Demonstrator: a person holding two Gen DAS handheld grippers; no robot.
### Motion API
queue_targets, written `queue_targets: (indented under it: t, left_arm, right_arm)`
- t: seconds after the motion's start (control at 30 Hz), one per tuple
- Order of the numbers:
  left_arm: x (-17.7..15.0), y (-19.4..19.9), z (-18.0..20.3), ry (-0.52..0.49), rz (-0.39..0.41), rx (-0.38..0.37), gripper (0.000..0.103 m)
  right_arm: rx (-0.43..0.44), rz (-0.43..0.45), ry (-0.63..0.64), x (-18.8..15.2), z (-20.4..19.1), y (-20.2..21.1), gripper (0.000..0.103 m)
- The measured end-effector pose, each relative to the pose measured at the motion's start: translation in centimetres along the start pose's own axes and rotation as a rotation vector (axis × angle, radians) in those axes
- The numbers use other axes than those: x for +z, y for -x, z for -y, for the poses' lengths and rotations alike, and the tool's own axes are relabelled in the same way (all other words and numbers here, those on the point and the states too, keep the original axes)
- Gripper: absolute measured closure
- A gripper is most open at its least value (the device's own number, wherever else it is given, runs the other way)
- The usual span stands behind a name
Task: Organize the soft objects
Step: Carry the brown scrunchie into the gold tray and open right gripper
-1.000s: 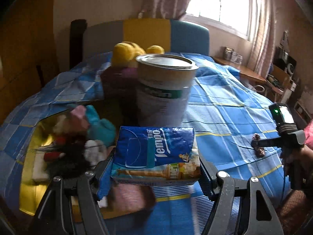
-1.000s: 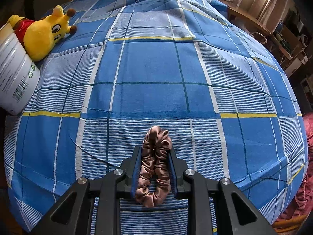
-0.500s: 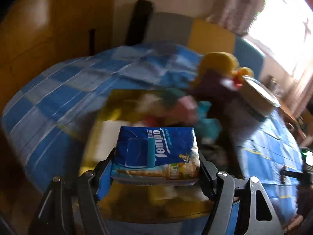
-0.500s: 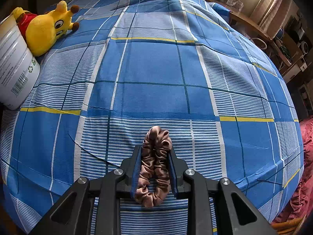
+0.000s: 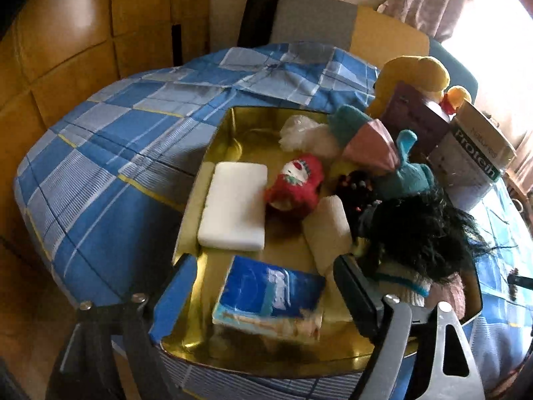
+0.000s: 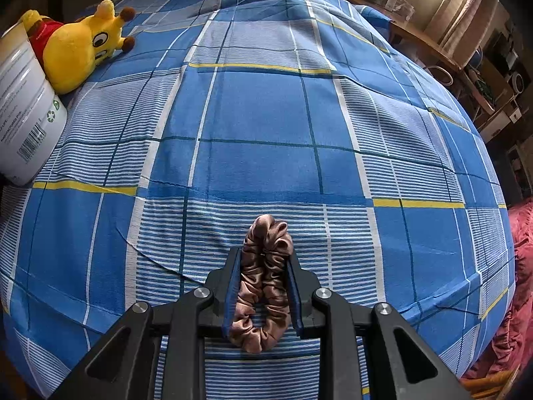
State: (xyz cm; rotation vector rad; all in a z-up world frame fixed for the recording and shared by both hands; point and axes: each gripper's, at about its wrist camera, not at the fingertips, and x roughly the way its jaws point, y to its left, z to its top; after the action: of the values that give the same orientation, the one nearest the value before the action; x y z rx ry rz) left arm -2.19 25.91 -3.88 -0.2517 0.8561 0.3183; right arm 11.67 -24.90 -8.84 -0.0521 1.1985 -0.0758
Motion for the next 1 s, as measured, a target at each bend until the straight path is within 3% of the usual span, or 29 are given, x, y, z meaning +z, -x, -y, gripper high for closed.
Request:
queue_targets:
  t: [0.33,0.43,0.53,0.8,1.0]
  left_arm:
    - [1.1,2.3,1.0,-0.022,0.074,-0.039,0.018]
    - [1.2,3.1,1.7,-0.047,0.093,-0.067,0.018]
    - [1.1,3.6,2.2,-0.062,0.102,-0.086,0.018]
    - [0.8,4.1,2.0,-0.062,0.097,-0.118,0.019]
    - [1.0,4.1,1.0,-0.044,0.099,-0.105,0.019]
  right_arm:
    - [0.048,-0.028,-0.126,1.5,2.3,-0.3,0.083]
    - [0.088,-0.016,-0.208,3.8,3.0,0.2,0.083]
    - [0.09,0.027,-0.211,6.8,2.2,1.3,0.083]
    - [0.034,0.175,-0.148,17.9,-4.2,5.8,0.083]
    - [0.048,0.285,-0.06,25.3,-11.9,9.7,0.083]
